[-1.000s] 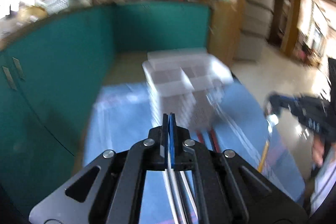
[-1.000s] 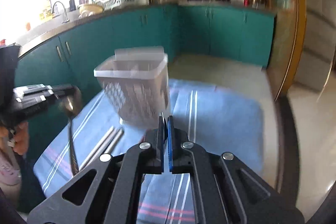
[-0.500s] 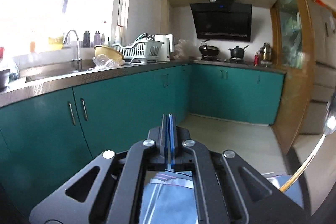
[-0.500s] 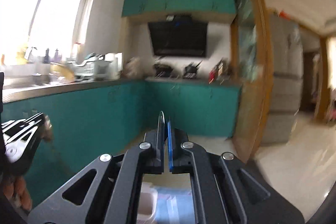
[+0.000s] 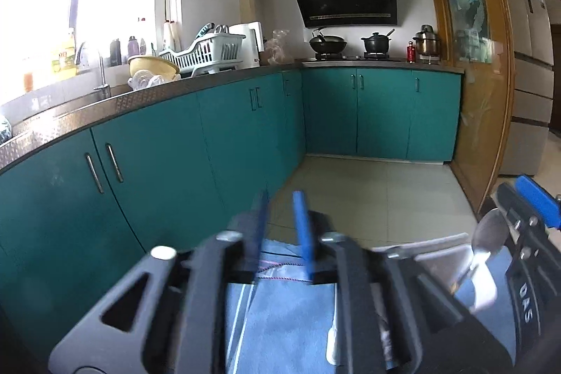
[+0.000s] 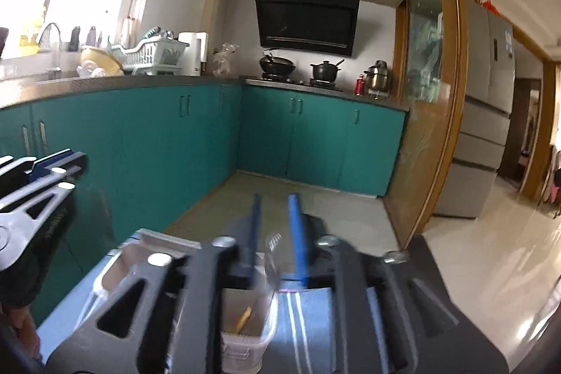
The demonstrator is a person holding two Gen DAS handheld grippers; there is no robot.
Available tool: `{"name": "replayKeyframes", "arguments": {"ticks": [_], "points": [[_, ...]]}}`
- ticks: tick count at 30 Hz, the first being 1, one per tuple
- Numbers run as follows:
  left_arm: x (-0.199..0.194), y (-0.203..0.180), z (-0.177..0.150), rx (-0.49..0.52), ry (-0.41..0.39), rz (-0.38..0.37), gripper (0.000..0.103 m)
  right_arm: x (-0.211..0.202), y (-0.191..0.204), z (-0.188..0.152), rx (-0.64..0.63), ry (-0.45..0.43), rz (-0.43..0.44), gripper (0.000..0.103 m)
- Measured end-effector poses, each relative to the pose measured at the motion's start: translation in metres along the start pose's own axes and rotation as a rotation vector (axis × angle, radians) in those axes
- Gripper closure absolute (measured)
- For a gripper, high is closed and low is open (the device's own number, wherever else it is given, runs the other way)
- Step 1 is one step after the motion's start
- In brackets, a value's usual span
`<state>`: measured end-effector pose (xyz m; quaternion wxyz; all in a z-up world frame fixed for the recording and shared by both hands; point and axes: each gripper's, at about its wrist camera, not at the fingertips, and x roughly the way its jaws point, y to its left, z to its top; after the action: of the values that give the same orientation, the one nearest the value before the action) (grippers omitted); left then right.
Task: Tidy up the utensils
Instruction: 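Lift both held utensils over the white holder and open both tools to drop them, then grasp a dark red chopstick with the right tool while the left tool grasps a white chopstick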
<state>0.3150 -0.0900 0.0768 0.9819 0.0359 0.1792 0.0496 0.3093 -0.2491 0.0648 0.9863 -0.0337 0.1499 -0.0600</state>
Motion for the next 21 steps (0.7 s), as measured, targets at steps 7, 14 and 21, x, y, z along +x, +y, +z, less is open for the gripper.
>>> {"name": "replayKeyframes", "arguments": {"ticks": [7, 14, 21], "points": [[-0.032, 0.046, -0.023, -0.086, 0.027, -0.04, 0.062, -0.079, -0.035, -0.017, 0.132, -0.038, 0.044, 0.063], [-0.032, 0.055, -0.112, -0.031, 0.29, -0.149, 0.062, -0.075, -0.051, -0.124, 0.258, 0.358, 0.139, 0.062], [-0.026, 0.032, -0.186, 0.082, 0.492, -0.229, 0.076, -0.048, -0.002, -0.179, 0.212, 0.59, 0.219, 0.063]]}}
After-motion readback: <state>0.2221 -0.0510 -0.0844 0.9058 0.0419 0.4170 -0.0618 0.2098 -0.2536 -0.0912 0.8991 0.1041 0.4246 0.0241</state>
